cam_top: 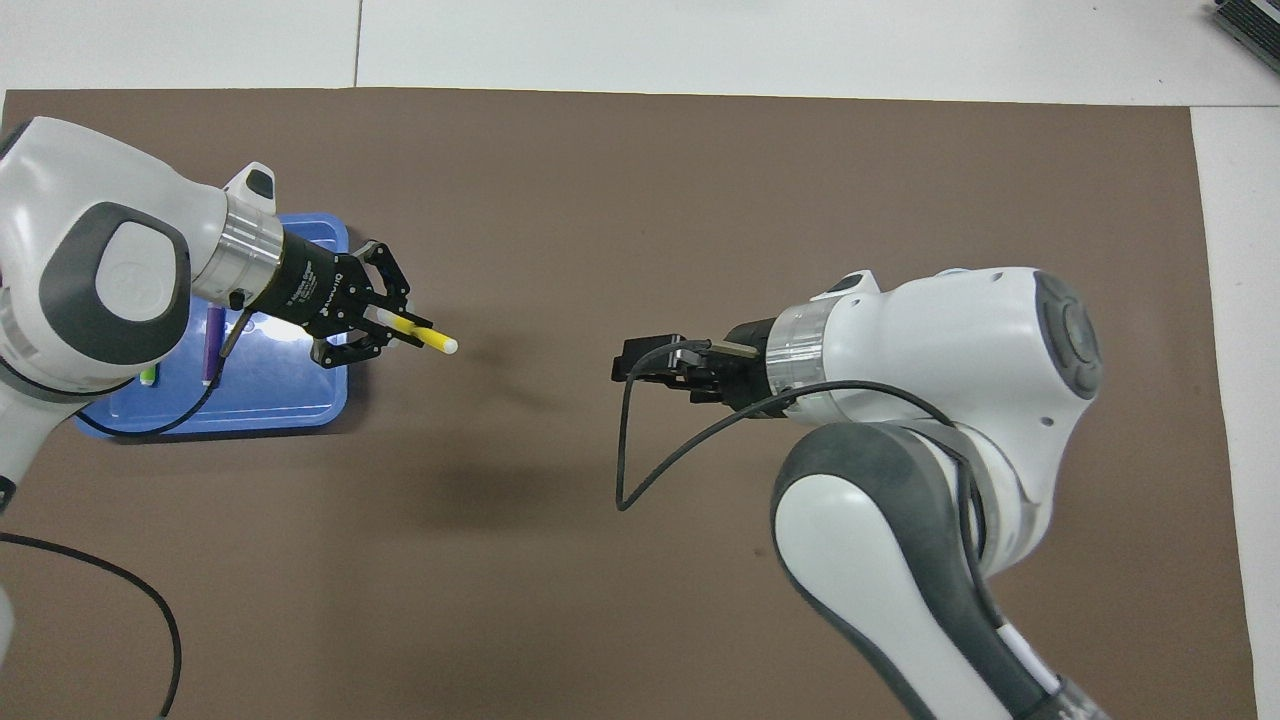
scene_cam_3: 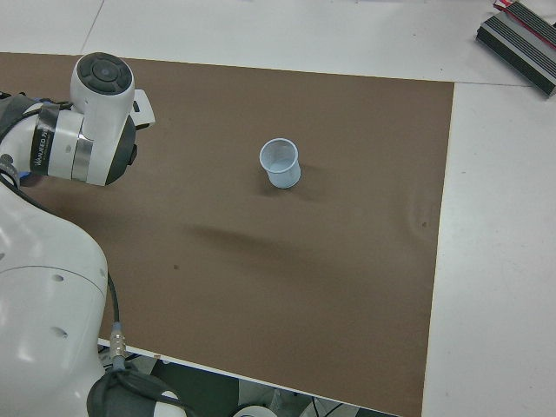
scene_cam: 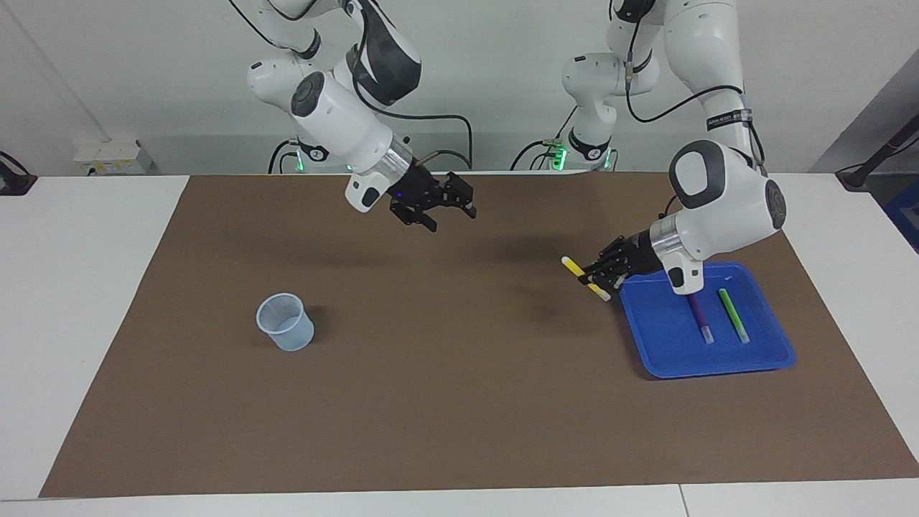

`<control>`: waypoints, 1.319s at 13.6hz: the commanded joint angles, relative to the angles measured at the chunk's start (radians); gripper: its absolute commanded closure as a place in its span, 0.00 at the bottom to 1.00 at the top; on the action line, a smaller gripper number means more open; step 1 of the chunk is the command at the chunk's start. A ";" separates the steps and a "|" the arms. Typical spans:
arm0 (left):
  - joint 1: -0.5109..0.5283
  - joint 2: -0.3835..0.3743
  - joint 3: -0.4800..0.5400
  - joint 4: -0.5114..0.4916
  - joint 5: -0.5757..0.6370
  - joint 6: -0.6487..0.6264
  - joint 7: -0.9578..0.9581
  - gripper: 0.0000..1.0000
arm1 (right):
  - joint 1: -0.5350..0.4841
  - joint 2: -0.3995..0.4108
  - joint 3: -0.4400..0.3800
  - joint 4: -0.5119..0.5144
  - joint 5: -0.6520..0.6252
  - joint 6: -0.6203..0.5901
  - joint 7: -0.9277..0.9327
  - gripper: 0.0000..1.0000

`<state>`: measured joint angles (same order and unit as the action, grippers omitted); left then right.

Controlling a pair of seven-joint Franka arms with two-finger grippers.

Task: Transfer and insert pens with both arms
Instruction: 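Grasp the yellow pen tip with the right gripper from the left gripper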

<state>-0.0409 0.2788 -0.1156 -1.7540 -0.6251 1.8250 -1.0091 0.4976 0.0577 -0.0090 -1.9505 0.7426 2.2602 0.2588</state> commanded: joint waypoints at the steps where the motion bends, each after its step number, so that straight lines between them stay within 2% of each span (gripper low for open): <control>1: -0.042 -0.016 0.014 -0.012 -0.080 0.003 -0.126 1.00 | 0.080 0.028 -0.005 -0.025 0.060 0.158 -0.015 0.00; 2: -0.056 -0.020 0.014 -0.016 -0.109 0.005 -0.172 1.00 | 0.117 0.039 -0.005 -0.040 0.061 0.245 0.000 0.00; 4: -0.063 -0.023 0.014 -0.025 -0.169 0.013 -0.245 1.00 | 0.150 0.053 -0.005 -0.044 0.063 0.297 0.033 0.00; 8: -0.091 -0.029 0.014 -0.038 -0.202 0.016 -0.325 1.00 | 0.148 0.074 -0.006 -0.025 0.061 0.297 0.023 0.00; 12: -0.131 -0.030 0.014 -0.039 -0.225 0.019 -0.361 1.00 | 0.133 0.103 -0.006 0.057 0.058 0.248 0.025 0.02; 18: -0.184 -0.050 0.013 -0.044 -0.228 0.017 -0.411 1.00 | 0.110 0.122 -0.008 0.064 0.041 0.245 0.002 0.09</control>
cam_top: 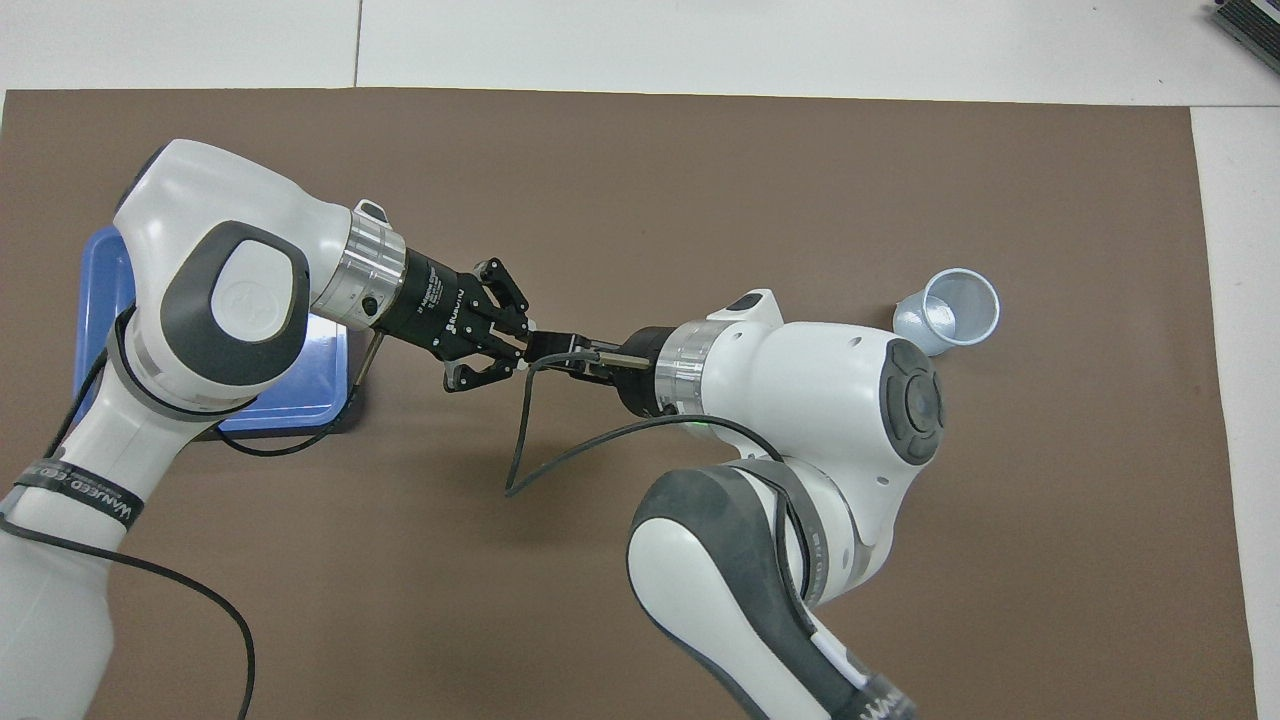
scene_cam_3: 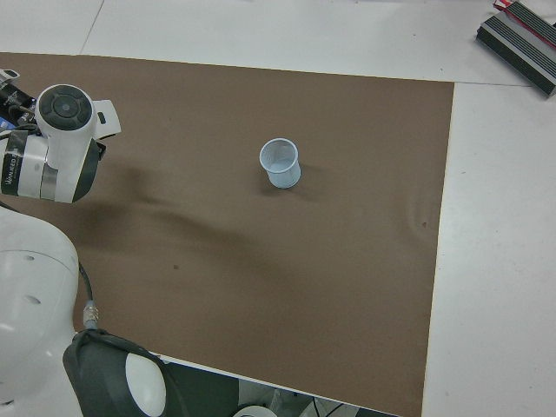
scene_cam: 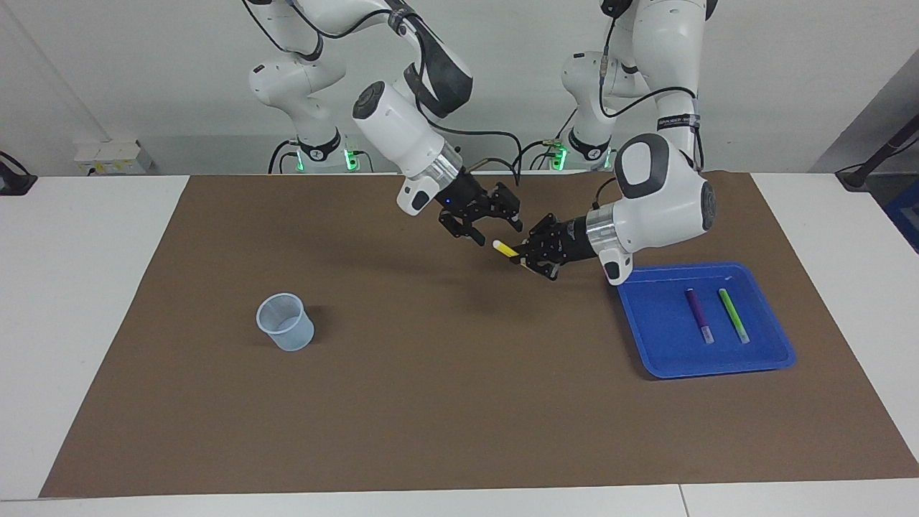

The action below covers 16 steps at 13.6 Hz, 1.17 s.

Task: Transfer and insert pens with both arms
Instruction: 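Grasp the yellow pen tip with the right gripper from the left gripper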

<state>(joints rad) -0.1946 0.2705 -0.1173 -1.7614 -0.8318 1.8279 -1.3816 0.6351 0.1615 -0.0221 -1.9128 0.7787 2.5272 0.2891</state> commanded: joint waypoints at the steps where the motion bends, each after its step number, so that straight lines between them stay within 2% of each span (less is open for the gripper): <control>1: -0.034 -0.043 0.016 -0.036 -0.021 0.014 -0.039 1.00 | -0.034 0.018 0.005 0.026 0.004 -0.031 -0.036 0.10; 2: -0.045 -0.043 0.016 -0.036 -0.021 0.014 -0.042 1.00 | -0.041 0.018 0.005 0.029 0.002 -0.053 -0.042 0.13; 6: -0.057 -0.046 0.016 -0.035 -0.021 0.017 -0.057 1.00 | -0.066 0.018 0.004 0.054 -0.025 -0.119 -0.061 0.38; 10: -0.057 -0.047 0.018 -0.035 -0.021 0.017 -0.057 1.00 | -0.067 0.018 0.004 0.055 -0.025 -0.133 -0.059 0.48; 13: -0.057 -0.047 0.018 -0.035 -0.021 0.017 -0.059 1.00 | -0.064 0.018 0.004 0.054 -0.025 -0.139 -0.054 0.50; 16: -0.057 -0.047 0.018 -0.035 -0.021 0.017 -0.059 1.00 | -0.066 0.018 0.004 0.055 -0.025 -0.139 -0.056 0.59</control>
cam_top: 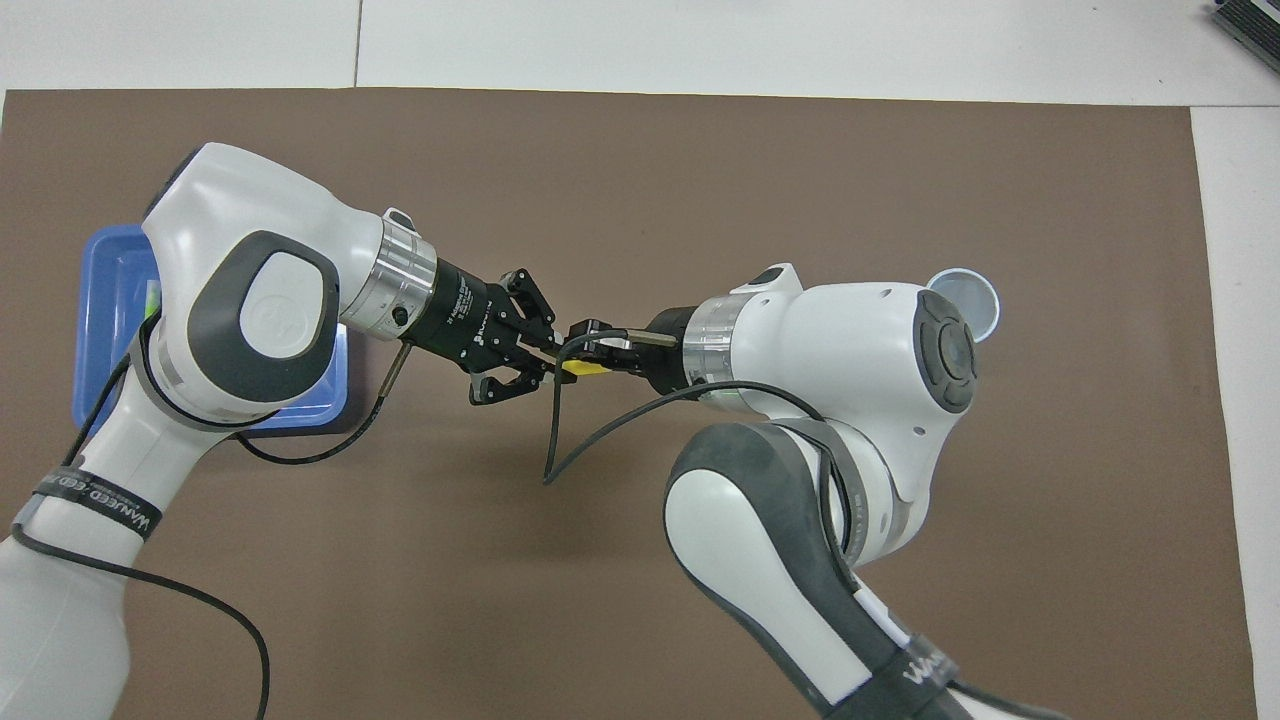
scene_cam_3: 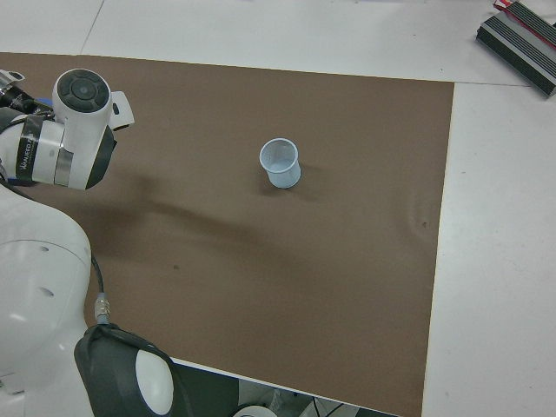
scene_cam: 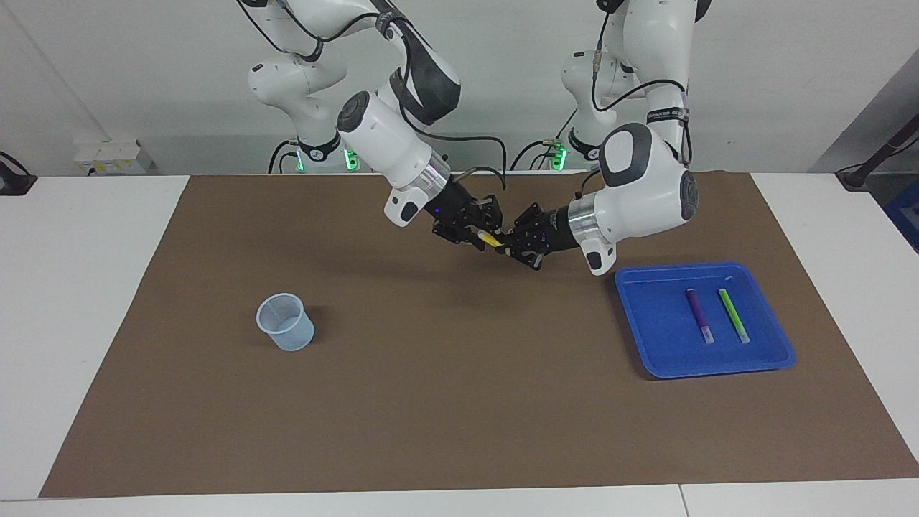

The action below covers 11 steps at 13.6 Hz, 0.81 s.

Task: Transfer and insert pens with both arms
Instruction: 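Open the left gripper and pull the pen away with the right gripper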

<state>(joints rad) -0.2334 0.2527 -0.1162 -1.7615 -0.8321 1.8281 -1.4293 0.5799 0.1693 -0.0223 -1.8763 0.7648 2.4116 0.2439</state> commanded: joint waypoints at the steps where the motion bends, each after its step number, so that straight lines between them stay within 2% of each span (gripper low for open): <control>1: -0.020 -0.030 0.016 -0.035 -0.021 0.017 -0.011 1.00 | -0.009 0.010 0.004 0.017 -0.012 -0.023 -0.009 0.60; 7: -0.020 -0.030 0.016 -0.035 -0.021 0.025 -0.013 1.00 | -0.011 0.010 0.004 0.017 -0.012 -0.034 -0.012 0.72; 10: -0.018 -0.029 0.016 -0.035 -0.021 0.025 -0.013 1.00 | -0.012 0.010 0.004 0.017 -0.012 -0.034 -0.014 0.89; 11: -0.020 -0.030 0.016 -0.035 -0.021 0.025 -0.013 1.00 | -0.012 0.010 0.004 0.019 -0.012 -0.032 -0.015 0.92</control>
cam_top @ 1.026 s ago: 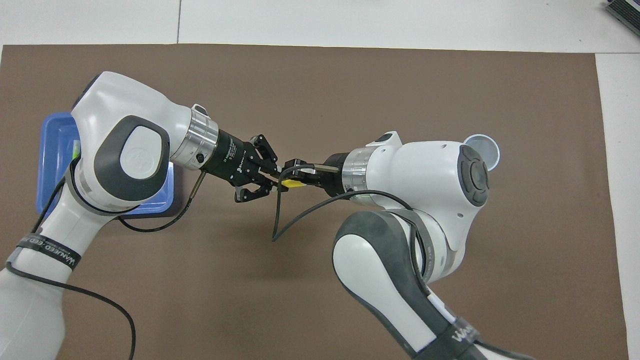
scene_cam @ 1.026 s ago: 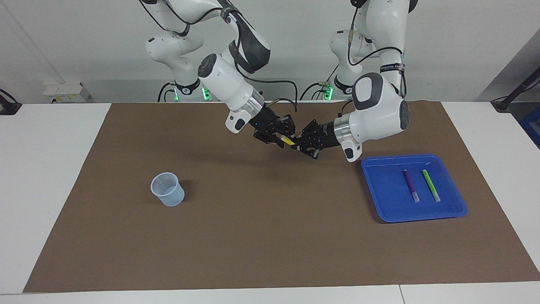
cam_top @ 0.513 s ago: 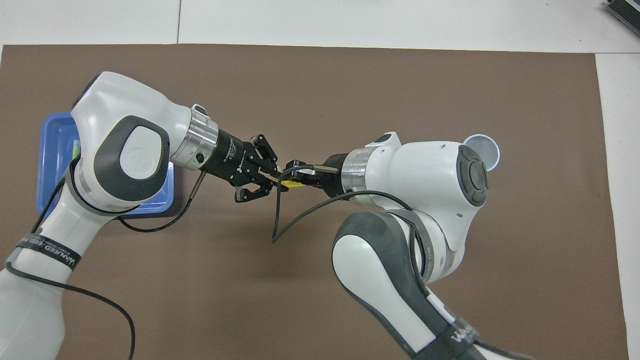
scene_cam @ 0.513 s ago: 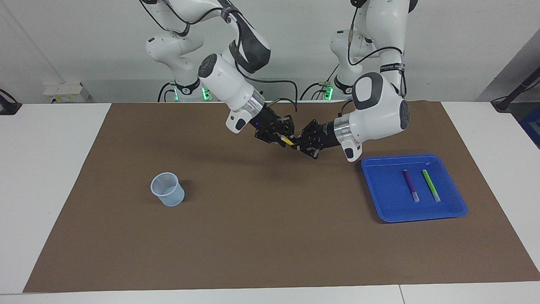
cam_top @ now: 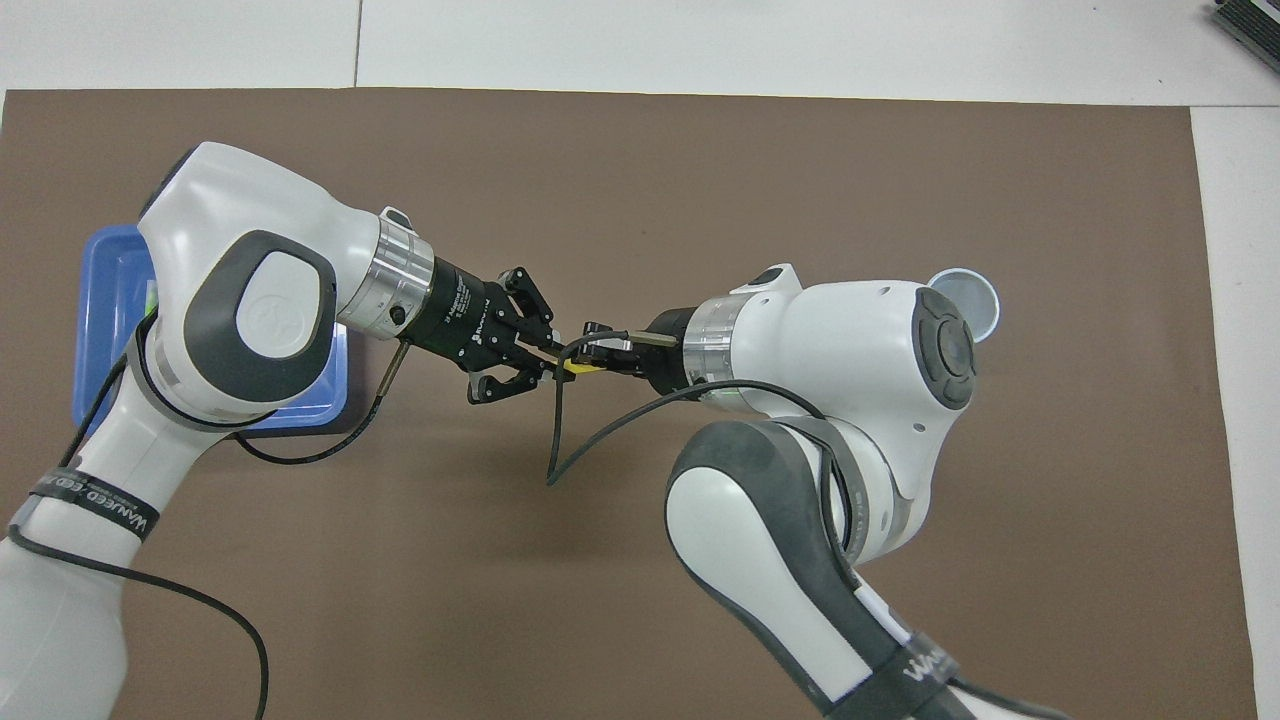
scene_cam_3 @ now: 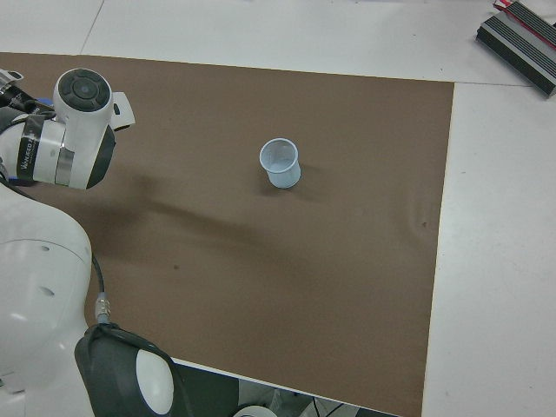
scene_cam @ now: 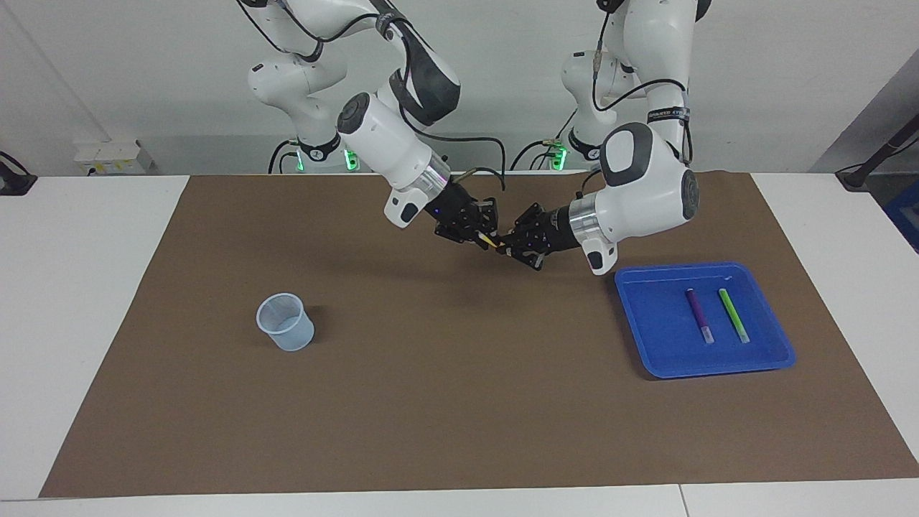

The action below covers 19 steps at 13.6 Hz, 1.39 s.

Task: Transfer and insert pens with both arms
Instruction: 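Open the left gripper and pull the pen away with the right gripper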

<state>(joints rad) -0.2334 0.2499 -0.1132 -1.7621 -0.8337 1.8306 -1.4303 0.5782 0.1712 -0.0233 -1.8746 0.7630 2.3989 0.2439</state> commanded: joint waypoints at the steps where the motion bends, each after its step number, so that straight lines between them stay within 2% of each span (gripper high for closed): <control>1: -0.018 -0.027 0.014 -0.034 -0.019 0.022 -0.012 1.00 | -0.011 0.008 0.005 0.015 -0.010 -0.020 -0.015 0.98; 6: -0.014 -0.027 0.015 -0.034 -0.019 0.027 -0.010 1.00 | -0.011 0.005 0.000 0.017 -0.013 -0.027 -0.031 1.00; 7: -0.018 -0.027 0.017 -0.033 -0.013 0.038 -0.010 0.57 | -0.012 0.004 -0.003 0.026 -0.028 -0.052 -0.029 1.00; 8: -0.021 -0.027 0.015 -0.025 -0.001 0.047 0.001 0.01 | -0.027 0.004 -0.006 0.046 -0.049 -0.099 -0.029 1.00; 10: -0.032 -0.044 0.015 -0.017 0.001 0.048 -0.004 0.00 | -0.058 0.004 -0.003 0.081 -0.118 -0.171 -0.029 1.00; 14: -0.026 -0.084 0.015 -0.030 0.022 0.039 0.008 0.00 | -0.072 -0.001 -0.006 0.089 -0.154 -0.198 -0.028 1.00; 17: -0.038 -0.106 0.014 -0.036 0.176 0.018 0.107 0.00 | -0.119 -0.018 -0.006 0.091 -0.311 -0.259 -0.028 1.00; 19: -0.056 -0.124 0.014 -0.053 0.350 -0.017 0.304 0.00 | -0.177 -0.039 -0.004 0.091 -0.419 -0.319 -0.035 1.00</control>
<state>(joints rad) -0.2611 0.1693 -0.1156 -1.7691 -0.5937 1.8312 -1.2623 0.4573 0.1610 -0.0349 -1.7869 0.4229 2.1397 0.2304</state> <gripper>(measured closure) 0.000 0.811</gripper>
